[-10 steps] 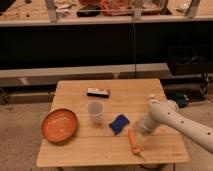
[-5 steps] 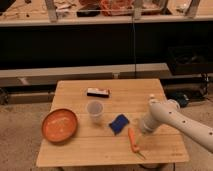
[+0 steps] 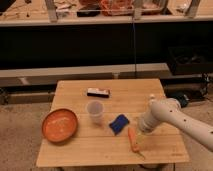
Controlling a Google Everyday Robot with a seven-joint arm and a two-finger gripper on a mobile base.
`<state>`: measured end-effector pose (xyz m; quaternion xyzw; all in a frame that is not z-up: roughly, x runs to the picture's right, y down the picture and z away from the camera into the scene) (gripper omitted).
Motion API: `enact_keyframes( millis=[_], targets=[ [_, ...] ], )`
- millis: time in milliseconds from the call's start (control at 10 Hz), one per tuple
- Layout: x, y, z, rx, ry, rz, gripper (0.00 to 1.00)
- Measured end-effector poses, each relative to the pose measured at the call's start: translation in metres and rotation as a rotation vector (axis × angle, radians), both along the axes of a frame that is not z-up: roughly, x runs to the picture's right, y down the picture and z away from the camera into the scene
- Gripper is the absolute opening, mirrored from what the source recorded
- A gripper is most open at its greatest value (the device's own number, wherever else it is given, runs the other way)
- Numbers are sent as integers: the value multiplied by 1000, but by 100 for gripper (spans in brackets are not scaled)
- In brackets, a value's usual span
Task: Drag the pepper across the table
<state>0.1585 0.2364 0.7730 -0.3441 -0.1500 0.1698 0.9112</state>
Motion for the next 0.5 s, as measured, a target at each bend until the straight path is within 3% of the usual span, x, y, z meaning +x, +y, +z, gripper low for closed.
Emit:
enact_keyframes(
  millis=[200,500],
  targets=[
    [-8,-24,-27,-15,12,71,80],
    [-14,-34,-39,-33,58,142,80]
  ],
)
